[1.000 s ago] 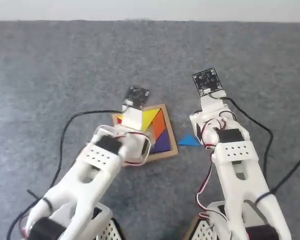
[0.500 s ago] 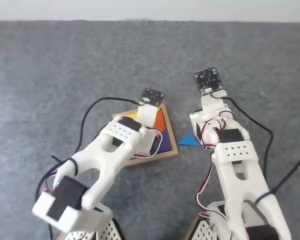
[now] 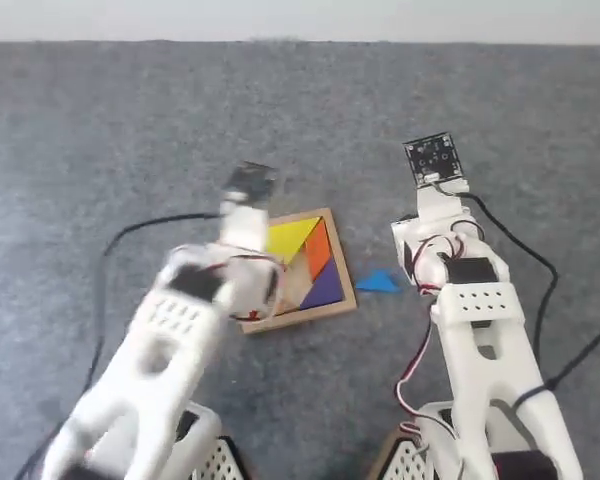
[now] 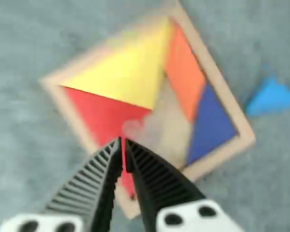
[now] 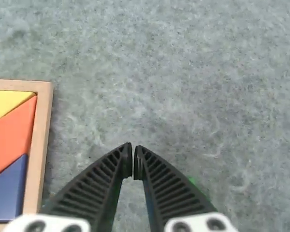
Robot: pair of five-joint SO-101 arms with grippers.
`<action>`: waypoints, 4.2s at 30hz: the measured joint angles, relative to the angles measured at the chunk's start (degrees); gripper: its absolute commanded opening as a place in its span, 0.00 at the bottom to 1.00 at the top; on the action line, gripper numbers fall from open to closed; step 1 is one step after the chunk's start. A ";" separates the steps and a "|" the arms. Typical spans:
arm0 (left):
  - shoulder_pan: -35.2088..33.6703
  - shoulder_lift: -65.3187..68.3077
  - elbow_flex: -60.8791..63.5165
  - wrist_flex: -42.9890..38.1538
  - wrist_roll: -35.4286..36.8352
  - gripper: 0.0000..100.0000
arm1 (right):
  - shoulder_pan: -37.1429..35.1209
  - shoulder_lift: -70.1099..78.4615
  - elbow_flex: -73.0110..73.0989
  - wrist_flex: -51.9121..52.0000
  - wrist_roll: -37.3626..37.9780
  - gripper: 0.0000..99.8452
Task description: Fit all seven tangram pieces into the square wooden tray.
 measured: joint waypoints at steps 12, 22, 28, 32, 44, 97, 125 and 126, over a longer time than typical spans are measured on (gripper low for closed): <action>-21.19 -24.44 12.48 -8.26 8.09 0.14 | -0.62 0.00 0.00 0.00 0.00 0.02; -30.15 8.09 -8.62 -1.05 19.60 0.28 | -1.23 0.00 0.00 0.00 0.88 0.02; -18.55 12.84 -17.41 8.79 14.33 0.28 | -1.14 0.00 0.00 0.00 1.23 0.02; -9.76 14.42 -17.93 5.19 9.05 0.26 | 0.97 0.26 -0.09 0.00 1.32 0.02; 2.11 44.66 -33.76 4.13 6.86 0.21 | 0.79 0.35 -0.09 0.00 1.32 0.02; -35.25 30.42 -30.68 12.31 18.02 0.27 | 5.71 8.62 -13.80 23.12 24.53 0.15; -26.99 30.42 -25.67 7.74 13.36 0.27 | 5.98 38.77 -29.45 25.76 25.49 0.22; -26.99 30.42 -25.67 7.74 13.36 0.27 | 5.98 38.77 -29.45 25.32 25.49 0.22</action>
